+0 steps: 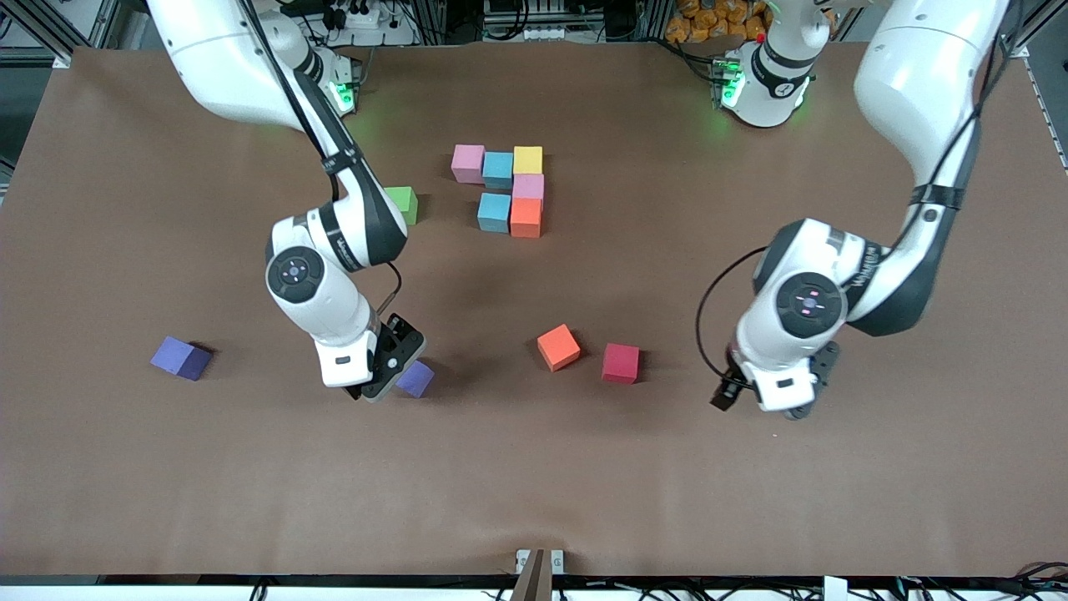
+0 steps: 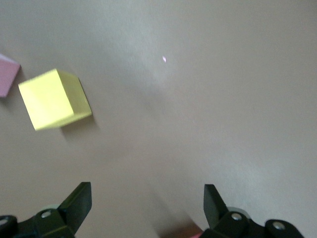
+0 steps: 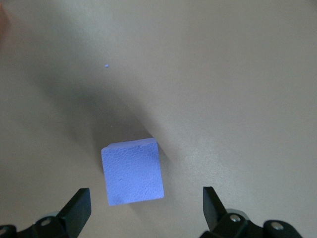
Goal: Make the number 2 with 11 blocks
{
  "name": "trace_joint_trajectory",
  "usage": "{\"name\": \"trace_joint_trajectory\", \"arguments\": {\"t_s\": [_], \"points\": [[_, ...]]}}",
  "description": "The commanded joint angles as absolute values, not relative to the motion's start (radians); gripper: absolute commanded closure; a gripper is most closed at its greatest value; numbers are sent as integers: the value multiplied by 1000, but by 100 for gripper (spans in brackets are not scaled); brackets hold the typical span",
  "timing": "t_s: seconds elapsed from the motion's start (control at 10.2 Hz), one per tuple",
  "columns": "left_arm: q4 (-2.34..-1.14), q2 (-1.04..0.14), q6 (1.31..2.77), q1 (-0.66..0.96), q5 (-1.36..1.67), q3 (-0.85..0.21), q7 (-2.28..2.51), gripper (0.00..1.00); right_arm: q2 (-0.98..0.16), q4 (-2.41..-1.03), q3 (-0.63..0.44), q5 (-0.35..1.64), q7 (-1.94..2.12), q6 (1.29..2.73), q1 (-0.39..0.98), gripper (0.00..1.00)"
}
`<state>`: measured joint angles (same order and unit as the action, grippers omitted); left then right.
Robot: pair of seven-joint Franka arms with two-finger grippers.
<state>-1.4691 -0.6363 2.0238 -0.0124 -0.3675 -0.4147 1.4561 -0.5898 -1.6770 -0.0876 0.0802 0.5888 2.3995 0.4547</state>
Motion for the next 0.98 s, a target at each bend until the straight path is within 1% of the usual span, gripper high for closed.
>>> {"name": "trace_joint_trajectory", "arguments": {"t_s": [0.0,0.89], "points": [[-1494,-612,2003,-31,-380,-420,1402,0,-617,-1646,-78,86,604,2381,440,0],[-1493,-640,2014,-18,-382,-420,1382,0,-660,-1655,-78,81,632,2384,454,0]]}}
